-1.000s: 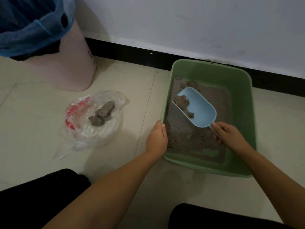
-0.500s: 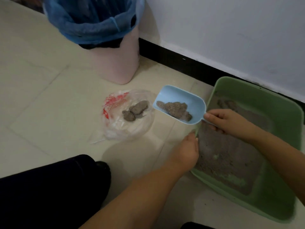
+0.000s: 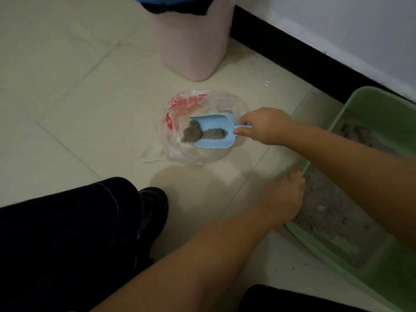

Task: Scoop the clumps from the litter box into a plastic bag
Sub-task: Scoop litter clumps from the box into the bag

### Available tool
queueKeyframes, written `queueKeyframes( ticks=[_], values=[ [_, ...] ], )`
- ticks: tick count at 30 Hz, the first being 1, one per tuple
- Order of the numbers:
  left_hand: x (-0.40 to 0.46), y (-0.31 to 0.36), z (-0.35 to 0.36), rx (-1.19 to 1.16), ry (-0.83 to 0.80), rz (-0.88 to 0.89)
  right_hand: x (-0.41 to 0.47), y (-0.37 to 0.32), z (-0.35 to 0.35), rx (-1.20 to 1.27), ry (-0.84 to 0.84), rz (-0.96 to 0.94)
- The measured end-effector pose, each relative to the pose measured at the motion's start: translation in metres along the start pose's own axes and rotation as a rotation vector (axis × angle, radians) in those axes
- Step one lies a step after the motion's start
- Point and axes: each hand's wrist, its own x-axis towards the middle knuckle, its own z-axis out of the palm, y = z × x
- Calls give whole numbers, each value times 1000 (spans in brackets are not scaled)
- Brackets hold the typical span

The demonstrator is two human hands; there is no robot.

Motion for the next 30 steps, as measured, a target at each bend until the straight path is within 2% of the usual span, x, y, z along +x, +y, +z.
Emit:
queueKeyframes(
  ticks=[3,8,11,13,18,21,23,26,30],
  values=[
    [3,-4,2,-49,-22,-22,-6,-10,-13,-201,25,-20],
    [1,0,-2,4,-8,19,-19,-26,-29,-550,33,-129],
    [-1,1,-5,-2,-12,23,-30,-28,-30,-628,135,-171],
    [-2,3,-6,3,-18,19,-43,-19,-32,-497,224,-102],
    [-2,8,-7,52,-25,1,-108,35,-41,377,291,221],
    [-3,3,-5,26,7,16,-174,86,-27,664,349,512],
    [-3,1,-3,16,38,30,-218,116,-5,745,426,731],
    [-2,1,0,34,57,34,-261,146,36,715,490,1017],
    [0,-2,3,79,69,43,-277,168,82,570,464,1218]
  ],
)
